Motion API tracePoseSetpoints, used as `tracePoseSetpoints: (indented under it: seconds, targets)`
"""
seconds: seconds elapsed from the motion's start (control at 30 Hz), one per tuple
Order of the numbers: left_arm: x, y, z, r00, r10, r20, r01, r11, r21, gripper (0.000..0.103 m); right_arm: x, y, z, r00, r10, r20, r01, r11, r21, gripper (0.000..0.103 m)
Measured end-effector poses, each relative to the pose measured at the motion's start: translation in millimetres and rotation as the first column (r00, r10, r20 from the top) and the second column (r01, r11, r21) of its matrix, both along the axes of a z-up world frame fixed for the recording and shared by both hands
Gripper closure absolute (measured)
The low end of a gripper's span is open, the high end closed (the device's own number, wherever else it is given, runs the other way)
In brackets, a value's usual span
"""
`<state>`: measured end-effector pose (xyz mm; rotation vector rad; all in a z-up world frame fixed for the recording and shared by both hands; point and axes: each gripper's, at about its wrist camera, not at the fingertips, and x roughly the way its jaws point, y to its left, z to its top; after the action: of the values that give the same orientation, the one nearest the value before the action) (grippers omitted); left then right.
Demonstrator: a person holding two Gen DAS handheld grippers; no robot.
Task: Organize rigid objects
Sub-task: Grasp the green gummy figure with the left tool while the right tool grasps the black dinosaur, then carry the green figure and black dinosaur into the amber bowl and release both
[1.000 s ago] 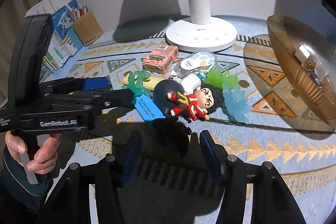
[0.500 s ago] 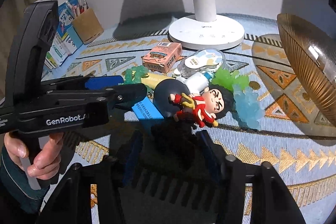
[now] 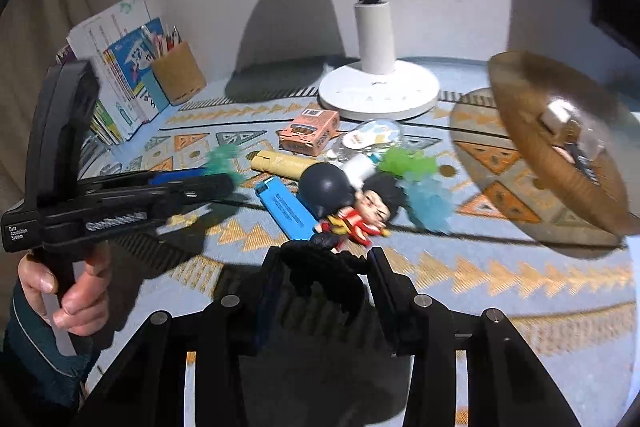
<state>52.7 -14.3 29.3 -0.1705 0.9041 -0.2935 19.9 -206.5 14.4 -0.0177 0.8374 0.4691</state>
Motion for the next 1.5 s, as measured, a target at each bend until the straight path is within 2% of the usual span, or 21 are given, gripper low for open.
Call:
tracePoseSetpoints:
  seconds: [0.13, 0.33, 0.4, 0.43, 0.5, 0.57, 0.83, 0.97, 1.03, 1.07, 1.1, 1.13, 1.27, 1.33, 1.5]
  targets:
    - [-28, 12, 2, 1.000, 0.016, 0.014, -0.016, 1.000, -0.008, 0.072, -18, -18, 1, 0.999, -0.037, -0.013, 0.037, 0.999, -0.018, 0.061]
    - [-39, 0, -14, 1.000, 0.013, 0.022, -0.014, 0.999, 0.039, 0.072, -22, -24, -25, 0.988, -0.096, -0.125, 0.097, 0.995, 0.008, 0.061]
    - [-42, -4, -15, 0.999, 0.000, 0.035, -0.002, 0.999, 0.041, 0.072, -24, -24, -27, 0.988, -0.091, -0.124, 0.094, 0.996, 0.014, 0.057]
    - [-44, -5, -16, 0.999, -0.004, 0.042, 0.002, 0.999, 0.037, 0.072, -25, -24, -27, 0.988, -0.083, -0.131, 0.085, 0.996, 0.010, 0.046]
    - [-47, -5, -20, 0.999, -0.005, 0.042, 0.004, 1.000, 0.024, 0.072, -30, -25, -27, 0.990, -0.051, -0.128, 0.053, 0.999, 0.008, 0.039]
    - [-46, -6, -23, 1.000, 0.000, 0.031, -0.001, 0.999, 0.036, 0.072, -39, -27, -27, 0.994, -0.017, -0.111, 0.015, 1.000, -0.013, 0.039]
    - [-48, -9, -24, 0.999, -0.006, 0.044, 0.004, 0.999, 0.045, 0.071, -35, -23, -32, 0.994, -0.029, -0.101, 0.027, 0.999, -0.025, 0.038]
    - [-47, -8, -24, 0.999, -0.007, 0.039, 0.005, 0.999, 0.034, 0.071, -31, -11, -33, 0.996, -0.050, -0.070, 0.045, 0.996, -0.076, 0.038]
    - [-47, -7, -24, 0.999, -0.007, 0.039, 0.006, 1.000, 0.029, 0.071, -29, -8, -34, 0.995, -0.082, -0.056, 0.077, 0.993, -0.090, 0.049]
    - [-47, -7, -24, 0.999, -0.009, 0.040, 0.008, 1.000, 0.028, 0.071, -29, -8, -33, 0.995, -0.082, -0.050, 0.077, 0.994, -0.083, 0.051]
    - [-48, -7, -24, 0.999, -0.010, 0.042, 0.009, 1.000, 0.030, 0.071, -29, -7, -32, 0.996, -0.075, -0.049, 0.071, 0.995, -0.074, 0.058]
    - [-48, -8, -24, 0.999, -0.009, 0.044, 0.007, 0.999, 0.035, 0.071, -29, -5, -32, 0.996, -0.064, -0.055, 0.060, 0.996, -0.060, 0.061]
    - [-49, -11, -23, 0.999, 0.003, 0.053, -0.007, 0.998, 0.064, 0.071, -34, 1, -31, 0.998, -0.065, -0.020, 0.063, 0.993, -0.098, 0.061]
    - [-49, -11, -22, 0.998, 0.011, 0.058, -0.015, 0.997, 0.077, 0.071, -37, -1, -27, 0.998, -0.054, -0.012, 0.053, 0.996, -0.078, 0.061]
    - [-53, -19, -2, 0.997, -0.002, 0.080, -0.003, 0.998, 0.065, 0.071, -45, -23, 1, 0.995, -0.086, 0.057, 0.089, 0.994, -0.064, 0.061]
